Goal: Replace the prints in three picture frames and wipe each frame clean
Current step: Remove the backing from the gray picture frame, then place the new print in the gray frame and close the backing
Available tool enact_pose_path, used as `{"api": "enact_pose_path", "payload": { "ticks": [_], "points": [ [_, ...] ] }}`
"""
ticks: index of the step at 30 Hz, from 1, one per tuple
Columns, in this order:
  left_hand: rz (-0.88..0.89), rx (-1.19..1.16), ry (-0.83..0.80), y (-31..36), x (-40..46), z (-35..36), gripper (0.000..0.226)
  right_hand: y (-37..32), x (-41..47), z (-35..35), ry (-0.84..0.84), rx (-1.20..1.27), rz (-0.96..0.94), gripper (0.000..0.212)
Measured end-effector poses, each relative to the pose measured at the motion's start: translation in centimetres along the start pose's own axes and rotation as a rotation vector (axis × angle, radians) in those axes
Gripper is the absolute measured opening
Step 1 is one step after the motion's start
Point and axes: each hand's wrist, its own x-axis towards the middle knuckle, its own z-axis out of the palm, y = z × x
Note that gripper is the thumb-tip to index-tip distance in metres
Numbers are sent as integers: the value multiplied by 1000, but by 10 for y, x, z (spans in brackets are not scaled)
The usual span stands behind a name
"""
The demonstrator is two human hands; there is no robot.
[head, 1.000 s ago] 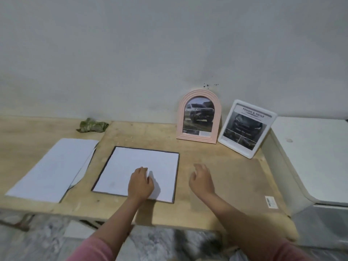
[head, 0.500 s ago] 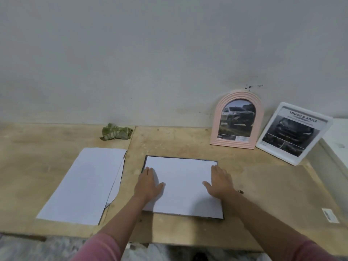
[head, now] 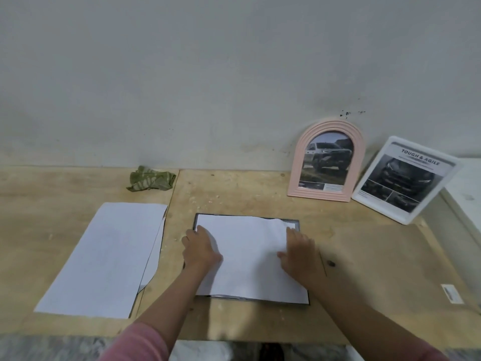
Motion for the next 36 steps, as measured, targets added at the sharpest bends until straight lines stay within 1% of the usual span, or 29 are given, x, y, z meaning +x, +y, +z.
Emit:
{"api": "enact_pose_path", "payload": {
  "ticks": [2,4,5,7,8,9,11,12,13,15,17,19,21,23,24,27,28,30,32,35,36],
  "points": [
    [-35,14,4,1,0,-1,97,-4,-3,2,8,52,-17,71],
    [-76,21,10,2,-1,-3,96,-6,-6,5,31,169,-23,79],
    [-98,19,9,2,-1,-5,96,-9,-7,5,38,235,8,82],
    [-140,-4,3,2,-2,-8,95,-13,-8,7,65,358,135,86],
    [-156,-19,2,1,-2,-9,95,-14,-7,5,75,435,219,84],
    [-164,-31,2,0,-2,-10,95,-14,-6,1,83,520,320,78],
    [-164,-51,6,-3,-2,-10,95,-12,-4,-7,34,637,497,55],
    [-163,-56,12,-3,-2,-10,94,-9,-4,-9,-6,629,518,43],
    [-163,-52,17,-4,-3,-10,94,-7,-5,-8,-31,608,493,33],
    [-166,-39,28,-7,-3,-9,95,-4,-7,-8,-27,612,451,23],
    [-156,-63,39,-10,-3,-8,97,-3,-9,-11,-3,695,442,22],
    [-140,-119,59,-14,-3,-6,96,-1,-8,-17,-3,817,482,23],
    [-141,-187,71,-17,-4,-8,90,2,-7,-23,-27,880,505,24],
    [-139,-277,83,-20,-3,-8,76,6,-3,-27,-34,891,512,27],
    [-134,-334,86,-23,-2,-9,66,7,0,-30,-45,903,520,28],
    [-131,-614,102,-28,-3,-14,29,11,11,-40,-102,974,573,27],
    [-144,-698,119,-30,-4,-17,23,11,15,-43,-126,977,565,26],
    [-180,-800,150,-33,-4,-20,24,14,24,-46,-170,976,538,23],
    [-215,-854,185,-39,-7,-25,30,10,36,-50,-210,1017,517,22],
    [-249,-859,262,-58,-10,-29,43,-5,60,-57,-318,1094,530,15],
    [-270,-866,292,-66,-13,-31,45,-13,68,-60,-375,1083,503,11]
  ]
}}
